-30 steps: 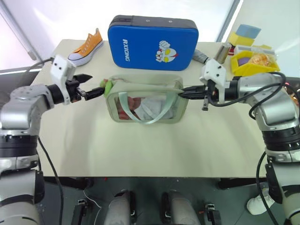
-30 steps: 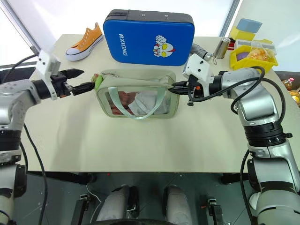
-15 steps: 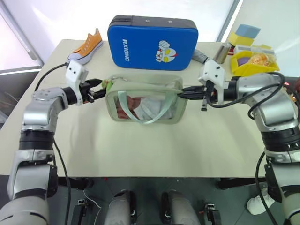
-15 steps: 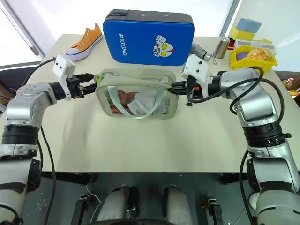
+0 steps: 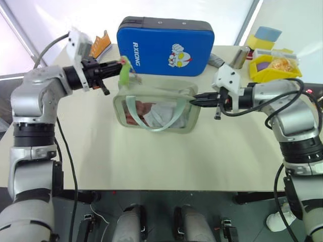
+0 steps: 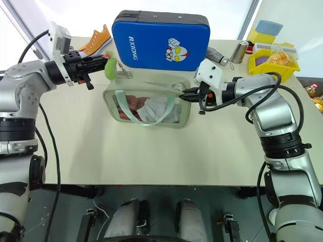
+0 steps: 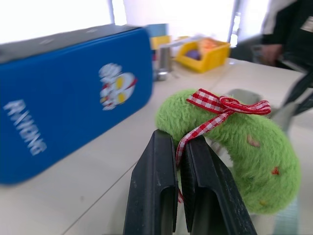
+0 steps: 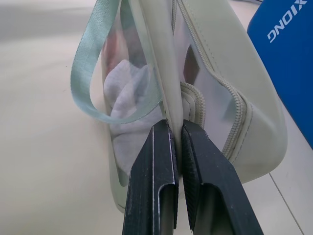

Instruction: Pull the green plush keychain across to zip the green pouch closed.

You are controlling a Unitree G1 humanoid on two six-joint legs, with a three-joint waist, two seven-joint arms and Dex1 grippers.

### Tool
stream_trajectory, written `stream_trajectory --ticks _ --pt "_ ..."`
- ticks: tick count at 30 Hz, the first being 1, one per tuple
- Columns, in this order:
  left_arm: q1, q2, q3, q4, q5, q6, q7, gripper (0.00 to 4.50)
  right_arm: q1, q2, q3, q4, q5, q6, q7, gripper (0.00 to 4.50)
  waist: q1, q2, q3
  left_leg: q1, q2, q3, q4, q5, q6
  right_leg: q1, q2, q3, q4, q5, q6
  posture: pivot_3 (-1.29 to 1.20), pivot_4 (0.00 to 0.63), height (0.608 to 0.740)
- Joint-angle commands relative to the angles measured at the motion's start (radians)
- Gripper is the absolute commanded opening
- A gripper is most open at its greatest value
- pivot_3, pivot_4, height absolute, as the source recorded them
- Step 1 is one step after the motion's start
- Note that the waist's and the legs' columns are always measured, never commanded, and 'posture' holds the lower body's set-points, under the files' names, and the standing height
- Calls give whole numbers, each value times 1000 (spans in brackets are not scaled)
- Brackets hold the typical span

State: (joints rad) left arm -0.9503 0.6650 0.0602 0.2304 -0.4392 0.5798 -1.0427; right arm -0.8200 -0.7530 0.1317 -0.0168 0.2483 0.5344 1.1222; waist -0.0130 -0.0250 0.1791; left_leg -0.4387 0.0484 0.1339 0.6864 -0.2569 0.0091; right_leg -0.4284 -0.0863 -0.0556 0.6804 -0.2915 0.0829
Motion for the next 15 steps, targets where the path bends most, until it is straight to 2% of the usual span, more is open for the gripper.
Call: stream_trajectory --ticks 1,5,6,8,15 --pt "-38 -28 -79 -40 55 -58 -18 67 -4 8 -13 -34 2 -14 -17 0 1 0 0 0 0 0 0 0 0 0 0 0 0 0 0 0 150 740" --pt "-57 -61 -118 15 122 -133 15 67 -3 11 -12 -42 3 -12 -27 0 -3 0 0 0 0 0 0 0 0 0 0 0 0 0 0 0 150 740" --pt "-75 -75 -105 44 124 -139 37 373 -2 10 -14 -43 3 -13 -29 0 -1 0 0 0 0 0 0 0 0 0 0 0 0 0 0 0 150 740" --pt "-94 -82 -92 72 128 -157 42 1046 0 9 -17 -42 2 -15 -35 0 -2 0 0 0 0 0 0 0 0 0 1 0 0 0 0 0 150 740" --pt "-105 37 -82 19 130 -130 -36 4380 12 5 -21 -42 3 -25 -41 0 -4 0 0 0 0 0 0 0 0 0 1 0 0 0 0 0 150 740"
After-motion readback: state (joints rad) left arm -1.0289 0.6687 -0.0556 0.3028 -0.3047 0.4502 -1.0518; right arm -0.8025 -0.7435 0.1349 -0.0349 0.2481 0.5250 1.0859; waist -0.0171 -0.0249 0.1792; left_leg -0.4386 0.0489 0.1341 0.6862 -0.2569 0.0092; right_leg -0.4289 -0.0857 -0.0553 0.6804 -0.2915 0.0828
